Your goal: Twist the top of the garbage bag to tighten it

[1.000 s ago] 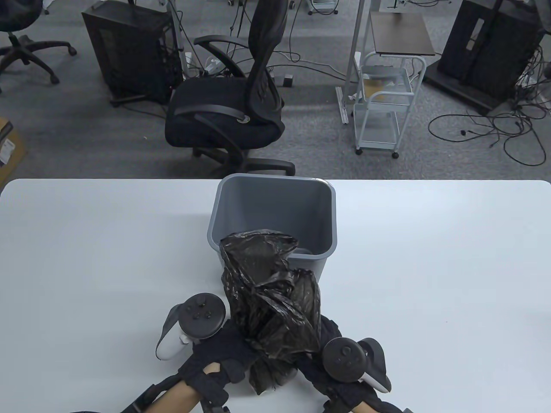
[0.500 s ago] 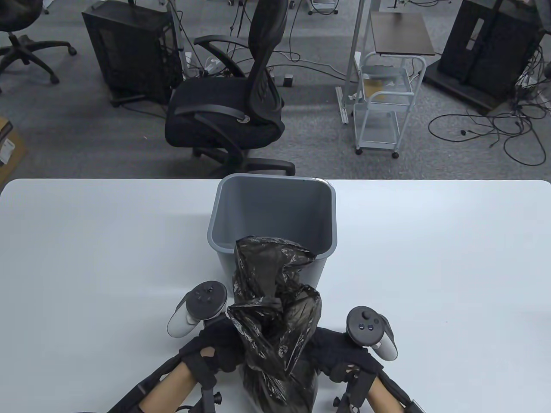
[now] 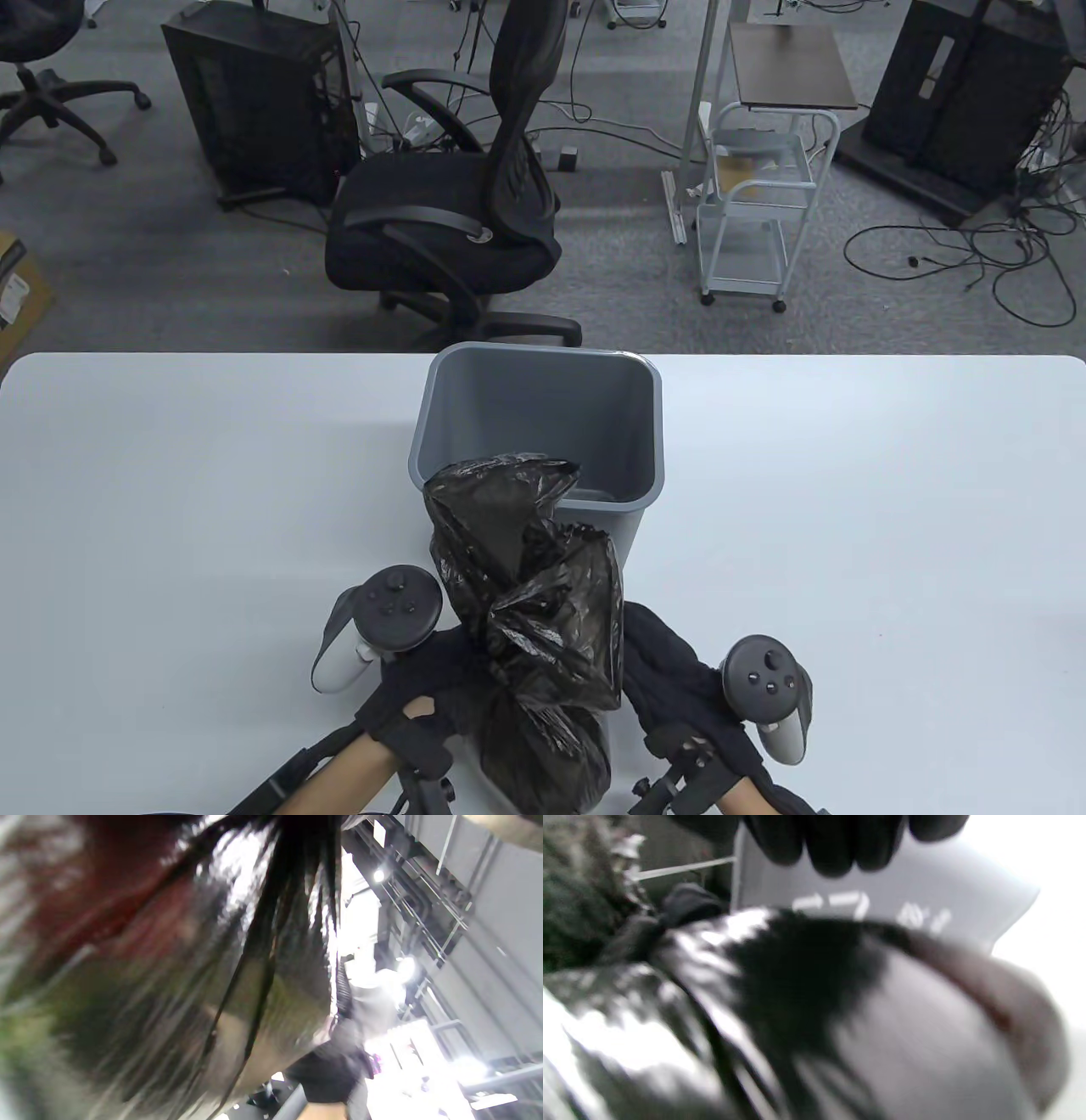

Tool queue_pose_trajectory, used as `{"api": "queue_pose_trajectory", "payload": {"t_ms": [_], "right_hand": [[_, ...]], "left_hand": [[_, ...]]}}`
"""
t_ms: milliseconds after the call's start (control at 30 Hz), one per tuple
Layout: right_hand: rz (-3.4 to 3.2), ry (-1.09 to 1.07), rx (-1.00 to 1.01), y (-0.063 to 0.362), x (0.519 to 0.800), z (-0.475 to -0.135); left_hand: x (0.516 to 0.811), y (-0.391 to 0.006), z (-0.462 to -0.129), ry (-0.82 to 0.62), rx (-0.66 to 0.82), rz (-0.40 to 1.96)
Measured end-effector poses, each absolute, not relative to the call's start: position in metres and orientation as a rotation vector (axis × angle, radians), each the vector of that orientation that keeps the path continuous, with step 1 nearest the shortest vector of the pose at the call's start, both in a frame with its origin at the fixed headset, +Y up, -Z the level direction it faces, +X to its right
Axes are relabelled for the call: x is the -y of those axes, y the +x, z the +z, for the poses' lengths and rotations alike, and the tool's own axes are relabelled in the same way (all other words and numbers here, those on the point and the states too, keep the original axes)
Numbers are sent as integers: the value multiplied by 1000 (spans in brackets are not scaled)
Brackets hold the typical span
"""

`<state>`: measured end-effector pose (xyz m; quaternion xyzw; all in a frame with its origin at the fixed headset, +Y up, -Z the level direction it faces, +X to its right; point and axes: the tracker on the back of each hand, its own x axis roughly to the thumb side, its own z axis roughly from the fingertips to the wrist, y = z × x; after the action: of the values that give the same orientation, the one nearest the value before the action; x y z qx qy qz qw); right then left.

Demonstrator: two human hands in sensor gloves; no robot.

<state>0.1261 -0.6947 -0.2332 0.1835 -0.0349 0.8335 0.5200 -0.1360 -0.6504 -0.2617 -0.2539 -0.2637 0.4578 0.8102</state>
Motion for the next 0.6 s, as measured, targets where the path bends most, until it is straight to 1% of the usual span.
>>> {"api": "queue_pose_trajectory", "payload": {"t_ms": [67, 100, 133, 233, 333, 433, 600], "right_hand": [[2126, 485, 159, 117, 689, -222], [2151, 528, 135, 110, 689, -219], [2160, 552, 84, 104, 690, -217], [2083, 646, -152, 85, 698, -214], [2077, 713, -251, 74, 701, -212], [2109, 745, -260, 70, 701, -211], [2204, 702, -155, 83, 696, -219]], "left_hand": [[651, -136, -259, -515, 525, 964], [651, -135, -258, -497, 514, 949], [651, -134, -256, -491, 510, 941], [652, -128, -249, -480, 506, 932], [651, -124, -243, -469, 519, 924], [650, -123, -241, -465, 515, 916], [650, -124, -242, -526, 534, 954]]}}
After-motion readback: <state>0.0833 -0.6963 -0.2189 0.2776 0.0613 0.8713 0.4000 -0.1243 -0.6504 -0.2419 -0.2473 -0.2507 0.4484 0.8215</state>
